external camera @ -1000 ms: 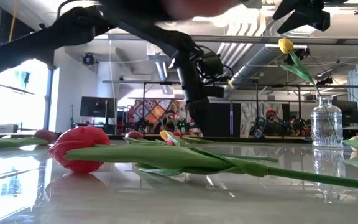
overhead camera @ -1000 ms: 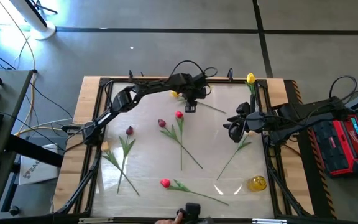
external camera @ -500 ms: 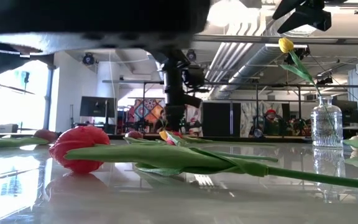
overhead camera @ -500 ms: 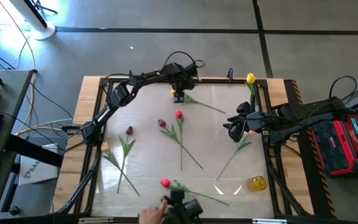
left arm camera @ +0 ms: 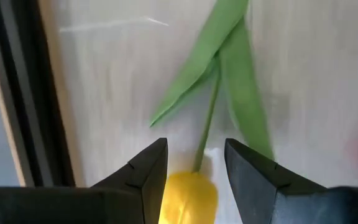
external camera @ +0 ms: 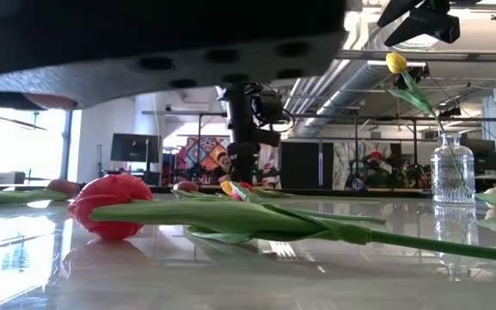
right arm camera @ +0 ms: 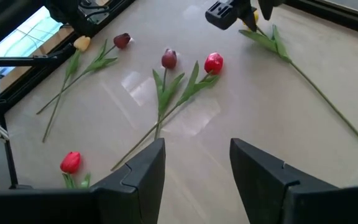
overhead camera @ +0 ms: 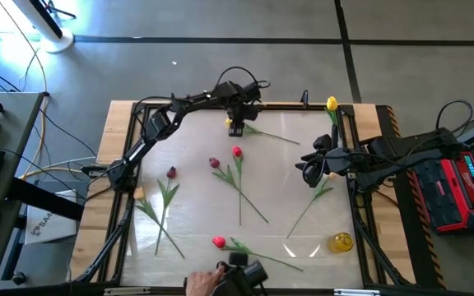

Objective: Sort flowers into vase by color
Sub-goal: Put the yellow tulip into the transparent vase

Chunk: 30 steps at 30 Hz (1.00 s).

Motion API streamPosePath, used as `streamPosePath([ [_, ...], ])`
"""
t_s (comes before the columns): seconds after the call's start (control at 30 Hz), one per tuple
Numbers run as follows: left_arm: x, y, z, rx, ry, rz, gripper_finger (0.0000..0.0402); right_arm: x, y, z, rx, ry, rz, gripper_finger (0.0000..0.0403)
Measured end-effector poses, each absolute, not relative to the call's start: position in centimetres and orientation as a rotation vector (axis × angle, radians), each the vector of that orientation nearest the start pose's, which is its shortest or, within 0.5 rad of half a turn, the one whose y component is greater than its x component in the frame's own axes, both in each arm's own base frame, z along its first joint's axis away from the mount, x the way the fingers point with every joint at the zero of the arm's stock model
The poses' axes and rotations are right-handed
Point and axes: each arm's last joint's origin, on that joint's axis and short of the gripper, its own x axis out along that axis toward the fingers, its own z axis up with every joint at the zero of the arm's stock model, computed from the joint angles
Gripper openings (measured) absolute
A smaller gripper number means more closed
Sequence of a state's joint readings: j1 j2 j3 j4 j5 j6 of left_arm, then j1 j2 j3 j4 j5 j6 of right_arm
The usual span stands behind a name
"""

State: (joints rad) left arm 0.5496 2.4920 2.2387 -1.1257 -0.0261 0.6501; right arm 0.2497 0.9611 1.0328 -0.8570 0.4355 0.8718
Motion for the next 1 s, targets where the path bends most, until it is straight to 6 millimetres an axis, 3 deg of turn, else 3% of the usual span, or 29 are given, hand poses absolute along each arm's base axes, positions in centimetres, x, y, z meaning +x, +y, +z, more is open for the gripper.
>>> streamPosePath([
  [0.33,42.6,26.1,15.8,0.205,1.436,-0.001,0.0137,17.3,3.2,33.1,0.585,0.612,-0.464,0.0169],
  [1.0,40.9,27.9,15.5,0.147,1.449,-0.049,0.0020,17.4,3.4,33.2,0.679,0.610,-0.436,0.0169],
])
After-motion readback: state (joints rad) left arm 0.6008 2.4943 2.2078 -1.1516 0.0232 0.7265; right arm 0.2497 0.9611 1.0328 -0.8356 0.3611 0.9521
